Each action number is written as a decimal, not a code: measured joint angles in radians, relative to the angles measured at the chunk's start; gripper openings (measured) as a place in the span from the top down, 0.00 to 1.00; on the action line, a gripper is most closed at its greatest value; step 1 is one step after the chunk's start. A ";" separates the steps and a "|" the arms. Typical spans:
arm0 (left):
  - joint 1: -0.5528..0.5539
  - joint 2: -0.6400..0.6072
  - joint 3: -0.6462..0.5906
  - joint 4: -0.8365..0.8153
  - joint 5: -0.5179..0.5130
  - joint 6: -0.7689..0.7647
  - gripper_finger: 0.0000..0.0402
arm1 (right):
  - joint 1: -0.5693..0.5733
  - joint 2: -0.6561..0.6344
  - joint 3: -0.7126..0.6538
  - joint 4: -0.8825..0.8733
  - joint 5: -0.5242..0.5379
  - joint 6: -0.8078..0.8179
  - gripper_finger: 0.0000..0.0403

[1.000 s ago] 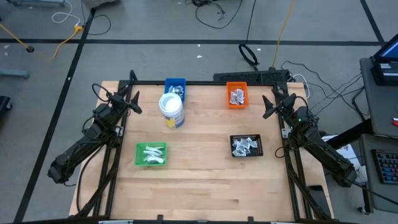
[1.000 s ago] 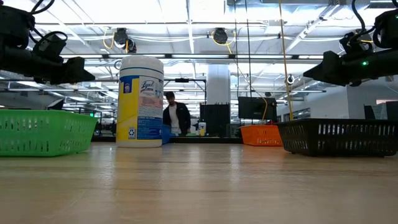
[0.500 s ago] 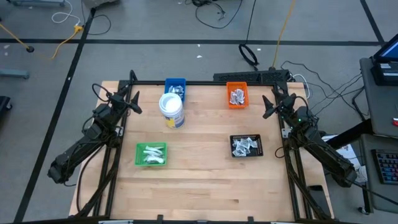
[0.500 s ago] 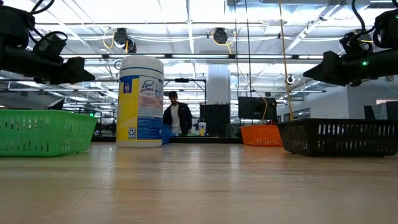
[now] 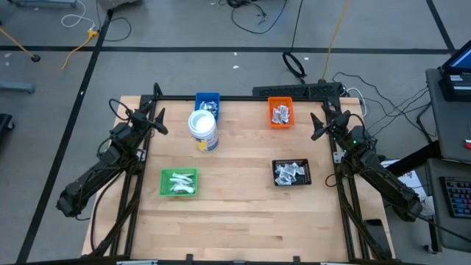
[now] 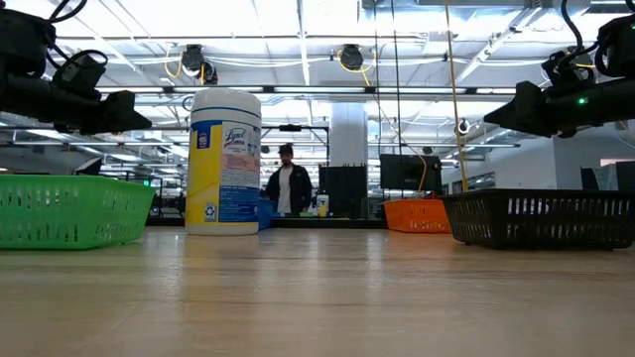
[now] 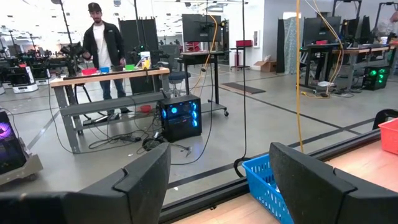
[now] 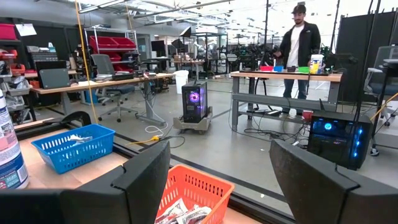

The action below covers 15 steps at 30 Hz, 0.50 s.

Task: Pick & Place First Aid Supplies
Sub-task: Return to Home Position

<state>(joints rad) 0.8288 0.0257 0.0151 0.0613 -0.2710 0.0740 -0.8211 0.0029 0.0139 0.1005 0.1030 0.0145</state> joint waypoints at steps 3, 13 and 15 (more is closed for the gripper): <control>0.000 0.000 0.000 0.000 0.000 0.000 0.32 | 0.000 0.000 0.000 0.000 0.000 0.000 0.33; 0.000 0.000 0.000 0.000 0.000 0.000 0.32 | 0.000 0.000 0.000 0.000 0.000 0.000 0.32; 0.000 0.000 0.000 0.000 0.000 0.000 0.32 | 0.000 0.000 0.000 0.000 0.000 0.000 0.33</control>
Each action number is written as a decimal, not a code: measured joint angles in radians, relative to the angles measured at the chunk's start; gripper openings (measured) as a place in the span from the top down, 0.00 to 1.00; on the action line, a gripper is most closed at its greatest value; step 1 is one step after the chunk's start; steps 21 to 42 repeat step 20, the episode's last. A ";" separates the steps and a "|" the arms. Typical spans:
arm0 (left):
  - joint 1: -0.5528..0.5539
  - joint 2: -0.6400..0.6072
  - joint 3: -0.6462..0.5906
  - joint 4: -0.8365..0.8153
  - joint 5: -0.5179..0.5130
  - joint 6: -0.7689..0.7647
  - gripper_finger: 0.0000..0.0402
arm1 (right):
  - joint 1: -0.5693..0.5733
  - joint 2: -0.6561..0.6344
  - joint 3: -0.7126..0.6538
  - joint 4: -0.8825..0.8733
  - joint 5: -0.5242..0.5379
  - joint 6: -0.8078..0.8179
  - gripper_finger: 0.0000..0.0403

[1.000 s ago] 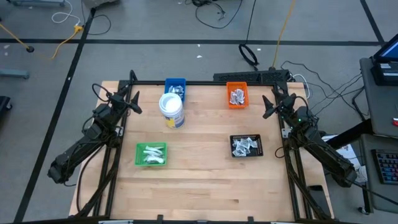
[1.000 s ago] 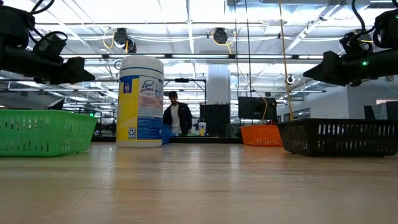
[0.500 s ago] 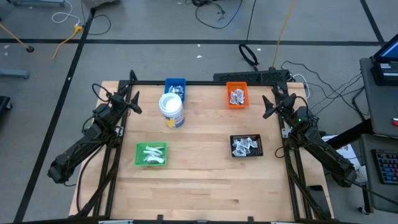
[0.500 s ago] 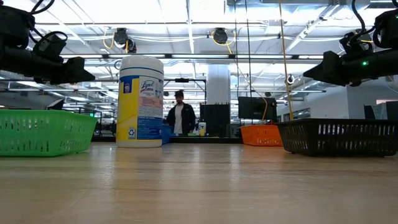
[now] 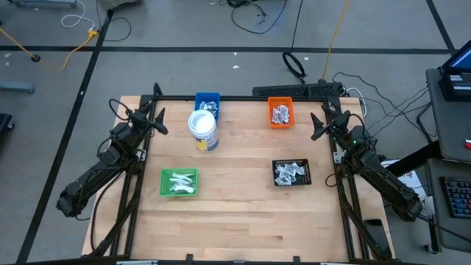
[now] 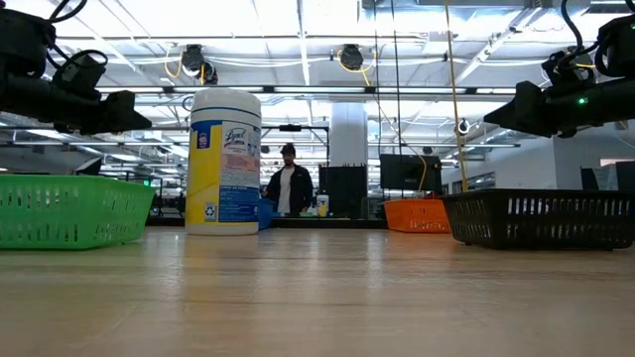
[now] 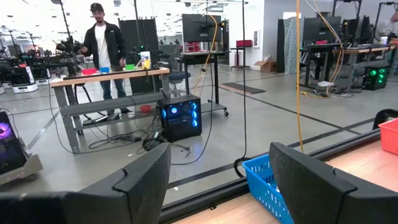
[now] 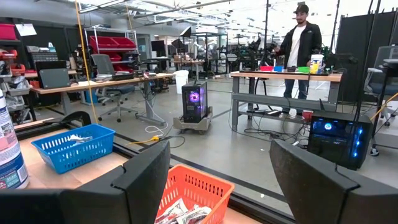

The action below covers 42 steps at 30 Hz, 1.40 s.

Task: Pick & Place First Aid Supplies
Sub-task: Return to Home Position

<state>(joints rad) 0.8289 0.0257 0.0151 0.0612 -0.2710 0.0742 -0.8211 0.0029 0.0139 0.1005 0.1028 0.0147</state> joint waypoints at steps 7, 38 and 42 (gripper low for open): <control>0.000 0.000 0.000 0.000 0.000 0.000 0.32 | 0.000 0.000 0.000 0.000 0.000 0.000 0.32; 0.000 0.000 0.000 0.000 0.000 0.000 0.32 | 0.000 0.000 0.000 0.000 0.000 0.000 0.32; 0.000 0.000 0.000 0.000 0.000 0.000 0.32 | 0.000 0.000 0.000 0.000 0.000 0.000 0.32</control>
